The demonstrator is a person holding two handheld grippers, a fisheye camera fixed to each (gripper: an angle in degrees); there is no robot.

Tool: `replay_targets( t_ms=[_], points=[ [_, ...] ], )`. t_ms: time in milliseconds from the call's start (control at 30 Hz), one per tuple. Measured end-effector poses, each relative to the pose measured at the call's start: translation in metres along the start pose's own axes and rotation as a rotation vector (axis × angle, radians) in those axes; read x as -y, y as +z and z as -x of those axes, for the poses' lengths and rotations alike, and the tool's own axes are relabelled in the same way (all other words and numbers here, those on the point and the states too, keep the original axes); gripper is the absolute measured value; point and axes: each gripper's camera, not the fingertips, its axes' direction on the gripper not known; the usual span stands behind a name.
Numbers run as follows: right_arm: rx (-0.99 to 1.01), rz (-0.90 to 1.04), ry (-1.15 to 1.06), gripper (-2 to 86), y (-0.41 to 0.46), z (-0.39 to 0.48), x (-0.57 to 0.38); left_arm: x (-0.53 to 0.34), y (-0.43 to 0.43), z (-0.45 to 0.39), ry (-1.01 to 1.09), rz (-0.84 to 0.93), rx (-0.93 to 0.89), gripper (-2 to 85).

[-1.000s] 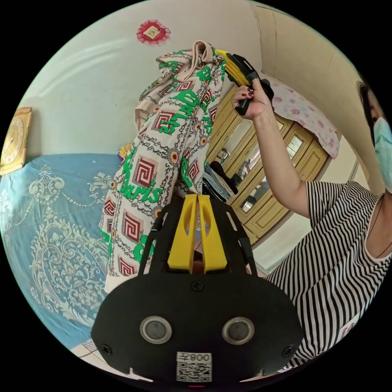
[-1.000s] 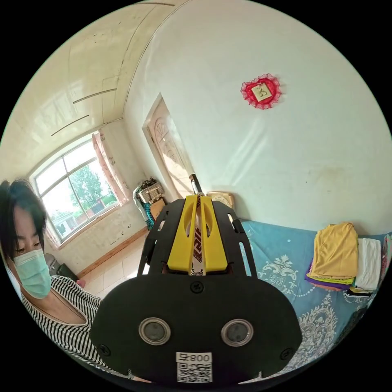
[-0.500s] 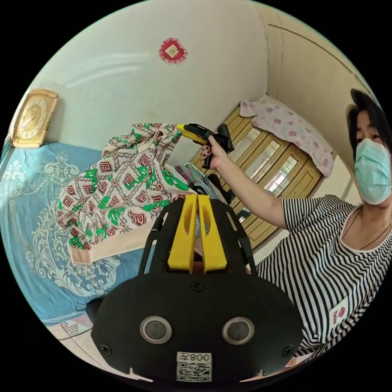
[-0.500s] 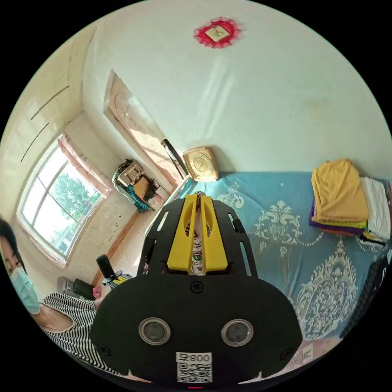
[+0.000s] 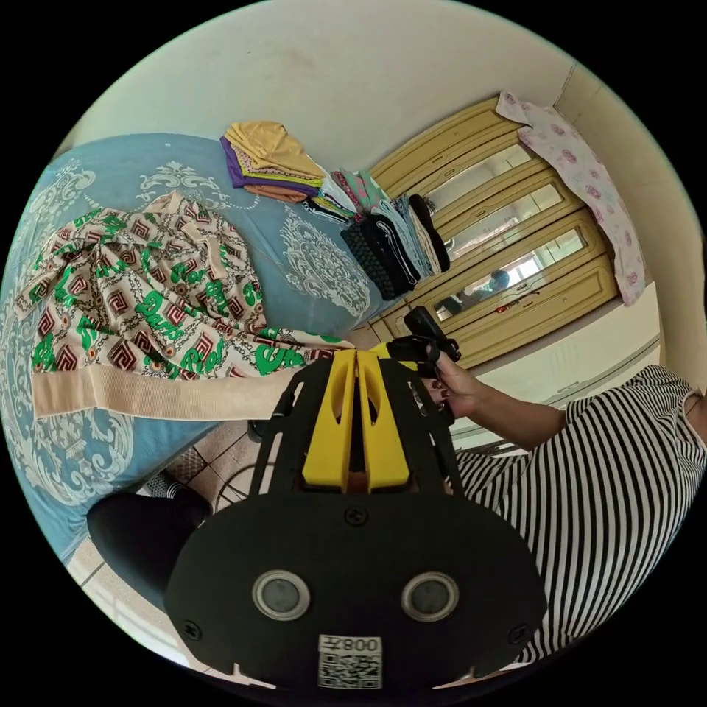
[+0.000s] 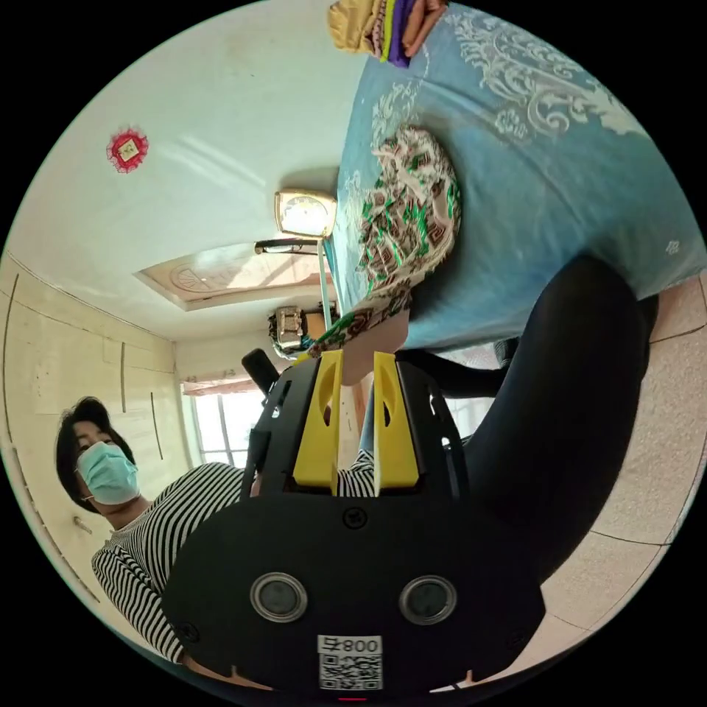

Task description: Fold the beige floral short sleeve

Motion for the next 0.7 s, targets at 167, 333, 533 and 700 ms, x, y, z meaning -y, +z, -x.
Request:
replay_targets(
  t_ms=[167, 333, 533, 700],
  points=[
    [0.115, 0.07, -0.021, 9.4, 0.005, -0.021, 0.028, -0.007, -0.01, 0.005, 0.004, -0.014, 0.067, 0.2],
    [0.176, 0.041, 0.001, 10.3, -0.034, -0.049, 0.045, -0.012, -0.023, 0.02, -0.031, -0.024, 0.056, 0.1],
    [0.174, 0.035, -0.048, 10.3, -0.063, -0.066, 0.057, -0.019, -0.033, 0.057, -0.2, -0.091, -0.124, 0.2],
    [0.18, 0.031, -0.066, 8.4, -0.08, -0.078, 0.069, -0.023, -0.041, 0.078, -0.286, -0.129, -0.208, 0.2]
  ],
)
